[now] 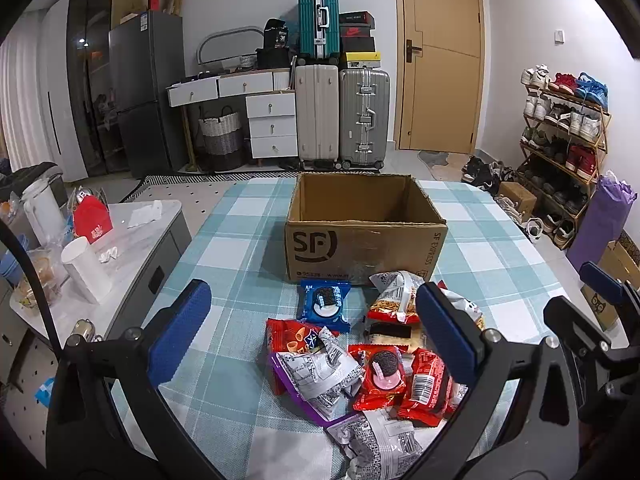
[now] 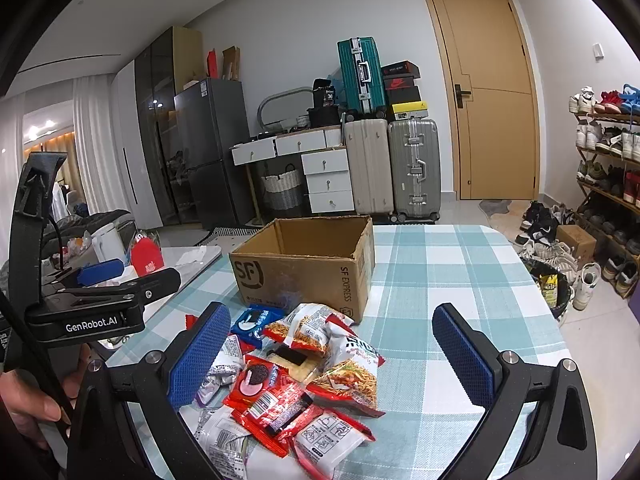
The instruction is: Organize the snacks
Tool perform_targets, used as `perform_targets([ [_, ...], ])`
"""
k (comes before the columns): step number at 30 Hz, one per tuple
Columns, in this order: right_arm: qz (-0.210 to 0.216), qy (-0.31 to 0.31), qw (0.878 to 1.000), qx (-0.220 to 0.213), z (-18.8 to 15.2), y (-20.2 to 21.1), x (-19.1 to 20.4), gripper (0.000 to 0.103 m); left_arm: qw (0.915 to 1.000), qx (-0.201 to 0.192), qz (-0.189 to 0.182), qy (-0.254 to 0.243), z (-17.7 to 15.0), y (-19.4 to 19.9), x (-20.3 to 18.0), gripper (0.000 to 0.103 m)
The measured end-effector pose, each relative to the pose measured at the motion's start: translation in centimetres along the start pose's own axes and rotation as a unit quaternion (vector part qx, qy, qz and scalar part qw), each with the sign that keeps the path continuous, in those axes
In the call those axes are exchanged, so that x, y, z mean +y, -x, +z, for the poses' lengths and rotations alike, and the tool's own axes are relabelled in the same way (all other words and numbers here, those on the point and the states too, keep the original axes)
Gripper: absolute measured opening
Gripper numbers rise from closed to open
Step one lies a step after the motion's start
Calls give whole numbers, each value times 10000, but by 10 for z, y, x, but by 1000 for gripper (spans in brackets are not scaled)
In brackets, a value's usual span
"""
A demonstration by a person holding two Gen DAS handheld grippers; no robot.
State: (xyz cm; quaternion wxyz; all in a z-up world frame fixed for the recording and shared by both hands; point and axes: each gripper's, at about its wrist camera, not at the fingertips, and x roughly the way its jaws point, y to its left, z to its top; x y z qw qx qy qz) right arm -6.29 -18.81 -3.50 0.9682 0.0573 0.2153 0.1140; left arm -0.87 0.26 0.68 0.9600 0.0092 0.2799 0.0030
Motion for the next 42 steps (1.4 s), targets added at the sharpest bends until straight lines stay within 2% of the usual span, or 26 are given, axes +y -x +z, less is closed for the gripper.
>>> perform_targets([
  [42, -12, -40, 9999, 100, -6, 0, -5, 103, 10000, -5, -53, 18, -1, 3, 0, 102],
])
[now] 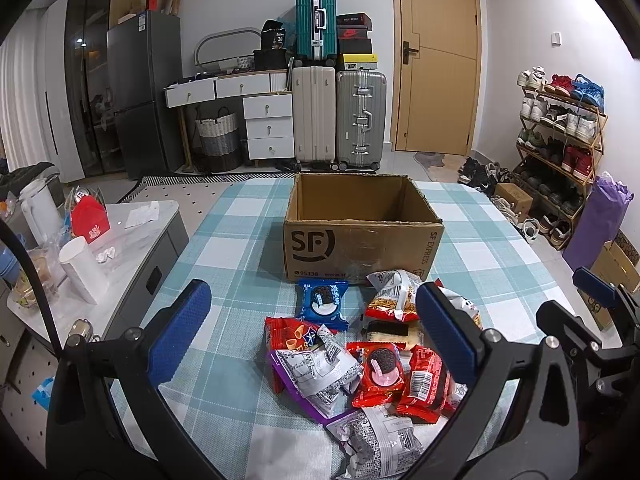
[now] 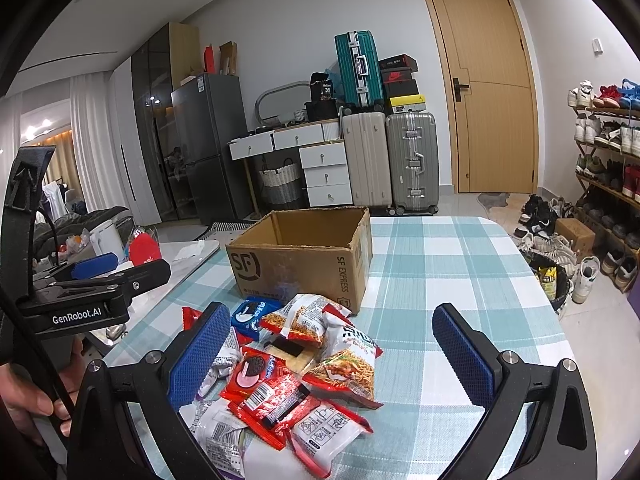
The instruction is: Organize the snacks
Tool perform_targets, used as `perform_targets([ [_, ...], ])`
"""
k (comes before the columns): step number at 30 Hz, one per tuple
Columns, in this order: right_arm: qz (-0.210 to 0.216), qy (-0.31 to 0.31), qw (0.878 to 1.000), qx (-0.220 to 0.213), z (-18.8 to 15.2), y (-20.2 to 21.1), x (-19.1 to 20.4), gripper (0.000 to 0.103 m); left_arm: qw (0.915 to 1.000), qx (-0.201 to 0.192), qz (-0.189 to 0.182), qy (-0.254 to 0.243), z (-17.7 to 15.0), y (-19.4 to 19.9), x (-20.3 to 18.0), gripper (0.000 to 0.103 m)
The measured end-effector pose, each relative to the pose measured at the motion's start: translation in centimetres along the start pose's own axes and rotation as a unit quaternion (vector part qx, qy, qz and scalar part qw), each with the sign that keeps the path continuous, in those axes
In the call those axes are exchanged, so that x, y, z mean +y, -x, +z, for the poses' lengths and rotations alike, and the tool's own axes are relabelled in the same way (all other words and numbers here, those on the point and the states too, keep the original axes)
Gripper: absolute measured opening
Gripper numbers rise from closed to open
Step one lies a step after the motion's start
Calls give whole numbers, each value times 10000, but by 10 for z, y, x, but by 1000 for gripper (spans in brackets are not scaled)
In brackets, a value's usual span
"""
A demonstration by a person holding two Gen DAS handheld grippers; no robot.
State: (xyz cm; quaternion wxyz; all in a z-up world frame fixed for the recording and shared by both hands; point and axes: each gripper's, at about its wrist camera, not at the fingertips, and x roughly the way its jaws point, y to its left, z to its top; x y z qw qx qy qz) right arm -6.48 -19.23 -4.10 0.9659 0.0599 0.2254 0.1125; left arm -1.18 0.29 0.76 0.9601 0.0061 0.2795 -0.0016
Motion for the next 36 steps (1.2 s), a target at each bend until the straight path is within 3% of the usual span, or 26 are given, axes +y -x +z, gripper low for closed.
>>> perform_targets([
  [21, -11, -76, 9999, 105, -12, -1, -4, 103, 10000, 8, 0, -4, -2, 0, 1, 102],
  [26, 62, -154, 9990, 424, -19, -14, -8, 103, 10000, 86, 5, 5, -9, -3, 4, 102],
  [36, 251, -369, 9874, 1518, -61, -51, -18, 103, 9992, 397, 17, 91, -26, -38, 18, 102],
])
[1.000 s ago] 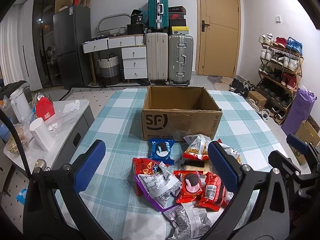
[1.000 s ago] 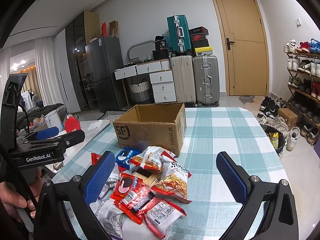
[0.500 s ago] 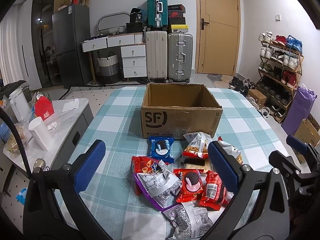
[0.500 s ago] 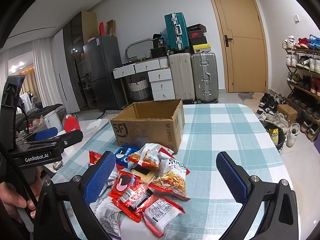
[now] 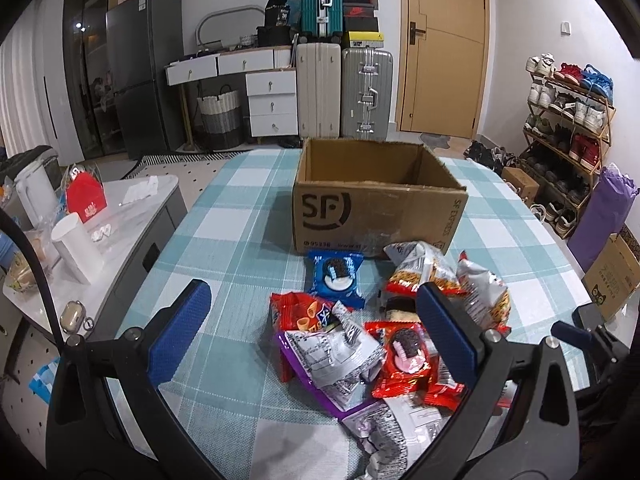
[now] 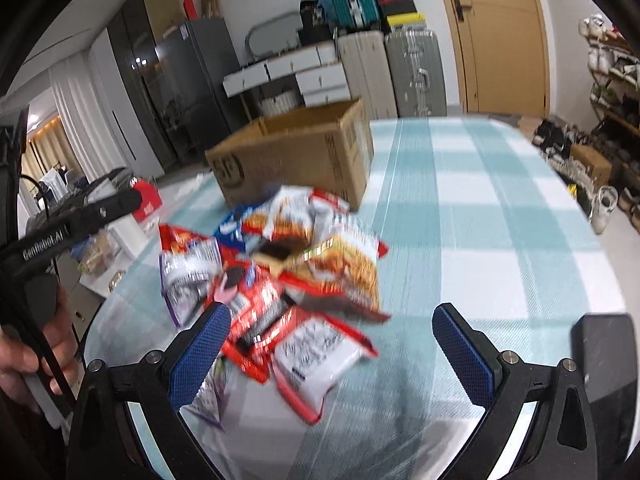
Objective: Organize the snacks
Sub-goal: 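Reach the left gripper to a silver snack bag while the right gripper reaches a white-red bag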
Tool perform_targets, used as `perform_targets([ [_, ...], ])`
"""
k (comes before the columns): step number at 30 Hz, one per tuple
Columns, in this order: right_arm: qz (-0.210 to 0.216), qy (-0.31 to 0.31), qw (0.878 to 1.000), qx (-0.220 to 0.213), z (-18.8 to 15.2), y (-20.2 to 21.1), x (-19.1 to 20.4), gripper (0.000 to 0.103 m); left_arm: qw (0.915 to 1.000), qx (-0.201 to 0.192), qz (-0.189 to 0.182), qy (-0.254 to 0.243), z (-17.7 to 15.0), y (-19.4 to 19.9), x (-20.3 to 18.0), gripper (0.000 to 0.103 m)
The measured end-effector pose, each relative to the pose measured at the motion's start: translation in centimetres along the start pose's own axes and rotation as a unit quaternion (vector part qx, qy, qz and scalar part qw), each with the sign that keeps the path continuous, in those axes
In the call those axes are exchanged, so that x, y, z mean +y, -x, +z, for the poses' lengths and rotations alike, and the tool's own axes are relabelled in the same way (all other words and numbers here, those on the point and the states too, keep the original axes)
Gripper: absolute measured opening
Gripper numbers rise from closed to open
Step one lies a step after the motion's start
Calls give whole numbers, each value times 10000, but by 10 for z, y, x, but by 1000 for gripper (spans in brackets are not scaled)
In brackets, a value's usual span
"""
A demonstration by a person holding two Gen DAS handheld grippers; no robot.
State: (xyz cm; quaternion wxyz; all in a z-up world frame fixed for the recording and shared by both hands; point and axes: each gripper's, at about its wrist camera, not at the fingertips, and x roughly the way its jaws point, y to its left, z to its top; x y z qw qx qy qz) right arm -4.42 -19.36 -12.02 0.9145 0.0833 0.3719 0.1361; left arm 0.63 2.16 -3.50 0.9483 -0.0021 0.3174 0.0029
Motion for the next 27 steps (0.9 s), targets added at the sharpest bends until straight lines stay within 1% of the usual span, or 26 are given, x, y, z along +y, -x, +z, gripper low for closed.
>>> perform_targets([
  [5, -9, 107, 9993, 349, -11, -18, 4, 103, 9999, 160, 18, 39, -6, -16, 6, 102],
  [12, -92, 122, 9979, 631, -13, -33, 7, 102, 9993, 321, 93, 137, -13, -36, 19, 102],
  [13, -187, 139, 9975, 674, -13, -35, 7, 100, 9992, 343, 99, 161, -13, -38, 22, 102],
  [15, -186, 199, 9967, 767, -14, -38, 8, 85, 9990, 381, 108, 213, -14, -41, 28, 102],
  [16, -187, 209, 9960, 853, -15, -42, 7, 82, 9988, 402, 119, 238, -14, -42, 30, 102],
  [20, -152, 201, 9956, 907, -16, -45, 6, 80, 9981, 517, 139, 306, -18, -49, 36, 102],
  [23, -220, 338, 9948, 936, -15, -49, 10, 78, 9977, 581, 169, 296, -21, -52, 38, 102],
  [25, -223, 442, 9943, 946, -16, -49, 14, 74, 9976, 587, 228, 279, -22, -53, 39, 102],
  [26, -212, 485, 9941, 951, -16, -50, 17, 69, 9976, 585, 265, 274, -23, -51, 39, 102],
  [27, -192, 538, 9938, 950, -16, -50, 19, 61, 9975, 591, 273, 274, -23, -51, 40, 102],
])
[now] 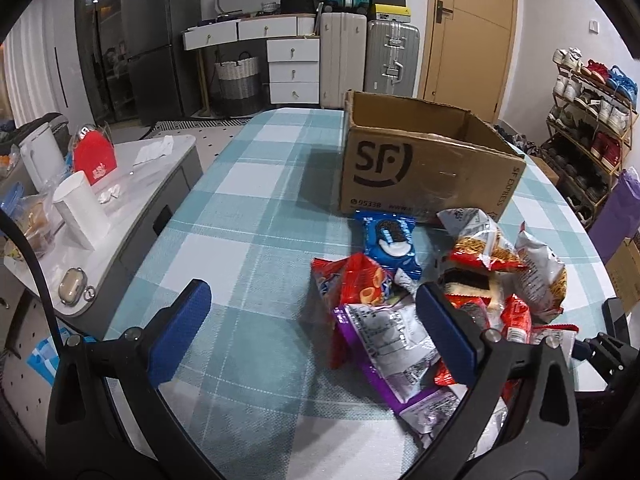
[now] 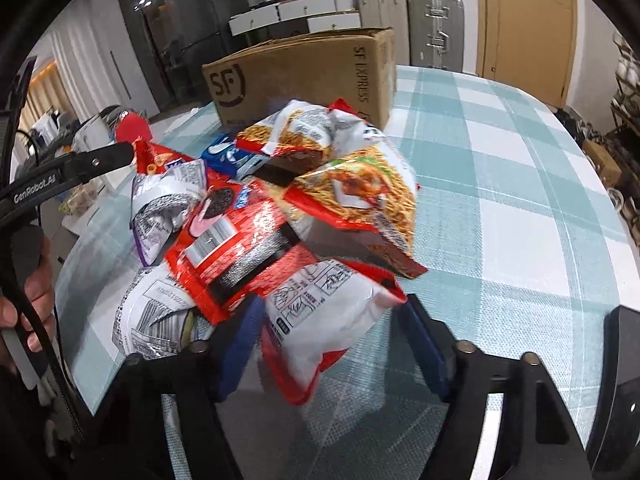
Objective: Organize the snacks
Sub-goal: 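Reach the left gripper to a silver snack bag while the right gripper reaches a white-red bag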
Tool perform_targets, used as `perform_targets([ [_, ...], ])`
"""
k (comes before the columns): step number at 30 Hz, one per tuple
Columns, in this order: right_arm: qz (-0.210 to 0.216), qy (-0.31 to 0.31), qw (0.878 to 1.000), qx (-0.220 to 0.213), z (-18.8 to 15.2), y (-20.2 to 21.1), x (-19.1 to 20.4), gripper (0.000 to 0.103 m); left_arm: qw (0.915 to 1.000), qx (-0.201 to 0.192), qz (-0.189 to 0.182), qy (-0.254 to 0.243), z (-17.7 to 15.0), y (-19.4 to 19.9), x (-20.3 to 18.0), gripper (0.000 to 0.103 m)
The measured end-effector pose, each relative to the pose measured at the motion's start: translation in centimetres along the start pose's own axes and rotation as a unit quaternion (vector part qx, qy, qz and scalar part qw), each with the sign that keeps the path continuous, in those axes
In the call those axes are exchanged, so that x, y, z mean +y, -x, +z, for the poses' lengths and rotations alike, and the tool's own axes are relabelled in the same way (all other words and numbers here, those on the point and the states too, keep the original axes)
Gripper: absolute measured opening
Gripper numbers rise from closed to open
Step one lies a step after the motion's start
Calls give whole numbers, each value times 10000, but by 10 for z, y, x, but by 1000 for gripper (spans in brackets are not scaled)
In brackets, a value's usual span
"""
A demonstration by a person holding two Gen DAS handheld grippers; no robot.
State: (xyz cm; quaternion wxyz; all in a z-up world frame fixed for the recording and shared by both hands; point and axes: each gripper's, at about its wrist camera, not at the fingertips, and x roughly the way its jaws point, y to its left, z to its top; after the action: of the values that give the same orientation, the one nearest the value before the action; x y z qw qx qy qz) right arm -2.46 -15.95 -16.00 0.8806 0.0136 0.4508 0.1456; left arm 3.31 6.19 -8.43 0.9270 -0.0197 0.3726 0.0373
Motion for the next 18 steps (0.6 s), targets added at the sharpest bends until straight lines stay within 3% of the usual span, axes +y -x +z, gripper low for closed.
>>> perform_targets([
  [4, 260, 80, 9996, -33, 0, -1, 5, 40, 10000, 30, 1, 39, 0, 0, 6, 102],
  [6, 419, -19, 9991, -34, -1, -1, 2, 26, 10000, 42, 34, 35, -1, 3, 8, 102],
  [18, 744, -188, 9960, -448, -11, 25, -8, 25, 9996, 236, 77, 164, -8, 5, 28, 102],
])
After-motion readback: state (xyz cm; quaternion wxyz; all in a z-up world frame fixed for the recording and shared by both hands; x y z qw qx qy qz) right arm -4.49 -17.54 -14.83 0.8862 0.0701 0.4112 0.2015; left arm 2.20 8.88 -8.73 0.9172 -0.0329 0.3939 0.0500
